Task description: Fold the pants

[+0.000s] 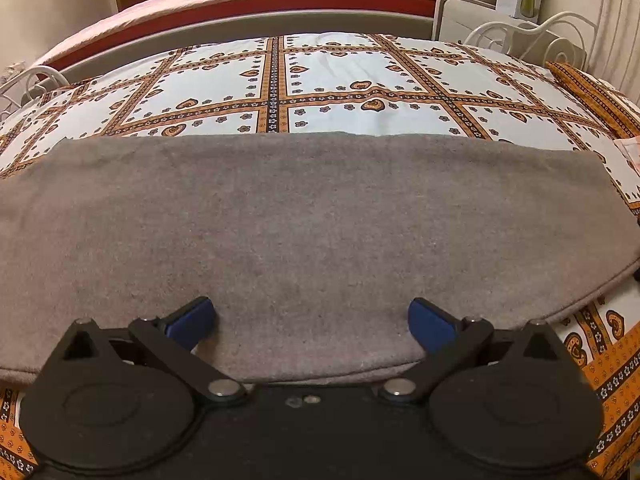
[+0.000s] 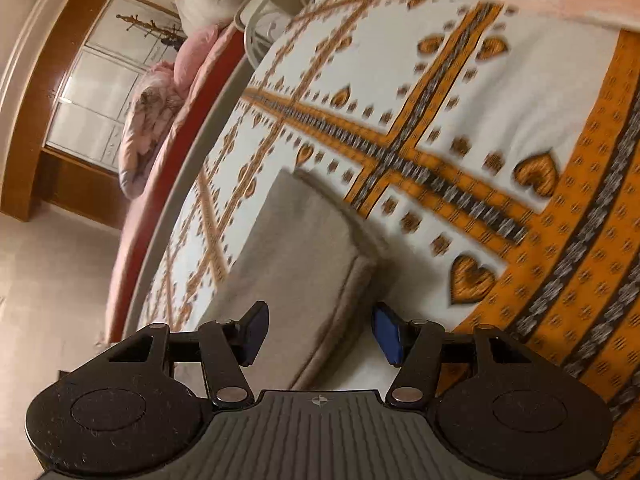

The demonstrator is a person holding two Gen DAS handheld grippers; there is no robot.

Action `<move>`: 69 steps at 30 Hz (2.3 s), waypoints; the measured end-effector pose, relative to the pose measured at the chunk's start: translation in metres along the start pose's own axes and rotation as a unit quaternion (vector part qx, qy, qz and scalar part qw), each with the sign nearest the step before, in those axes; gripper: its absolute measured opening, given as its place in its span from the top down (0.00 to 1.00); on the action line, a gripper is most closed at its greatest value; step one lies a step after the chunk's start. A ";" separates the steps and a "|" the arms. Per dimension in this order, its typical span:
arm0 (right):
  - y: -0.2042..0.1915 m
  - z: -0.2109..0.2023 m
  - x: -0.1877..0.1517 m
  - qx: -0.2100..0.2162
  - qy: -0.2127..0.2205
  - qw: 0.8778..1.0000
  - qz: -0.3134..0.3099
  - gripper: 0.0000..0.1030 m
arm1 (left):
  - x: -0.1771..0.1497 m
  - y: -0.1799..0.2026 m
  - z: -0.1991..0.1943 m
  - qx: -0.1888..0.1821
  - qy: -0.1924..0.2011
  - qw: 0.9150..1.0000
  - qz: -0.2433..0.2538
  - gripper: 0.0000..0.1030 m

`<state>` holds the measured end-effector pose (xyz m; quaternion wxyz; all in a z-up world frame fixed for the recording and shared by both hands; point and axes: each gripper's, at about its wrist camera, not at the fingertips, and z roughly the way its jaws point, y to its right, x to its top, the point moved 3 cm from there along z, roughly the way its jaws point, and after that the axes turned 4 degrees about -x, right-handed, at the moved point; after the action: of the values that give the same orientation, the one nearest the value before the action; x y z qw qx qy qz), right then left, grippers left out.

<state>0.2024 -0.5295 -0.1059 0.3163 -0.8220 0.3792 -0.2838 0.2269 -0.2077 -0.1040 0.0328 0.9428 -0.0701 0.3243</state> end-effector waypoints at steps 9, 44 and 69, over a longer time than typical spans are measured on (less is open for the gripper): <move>-0.023 0.011 -0.005 -0.067 0.011 0.993 -0.093 0.90 | -0.005 0.001 -0.001 0.003 0.028 1.000 0.012 0.06; -0.315 0.143 -0.361 0.101 -0.127 0.853 -0.496 0.68 | -0.054 -0.497 -0.132 0.112 0.096 0.955 -0.257 0.09; -0.309 0.140 -0.423 0.089 -0.047 0.722 -0.684 0.80 | -0.065 -0.512 -0.130 0.113 0.084 0.948 -0.287 0.09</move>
<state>0.2053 0.0113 -0.0645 0.1252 -0.8384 -0.3287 -0.4164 0.1762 0.3193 -0.0497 0.0235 0.8898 0.2433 0.3855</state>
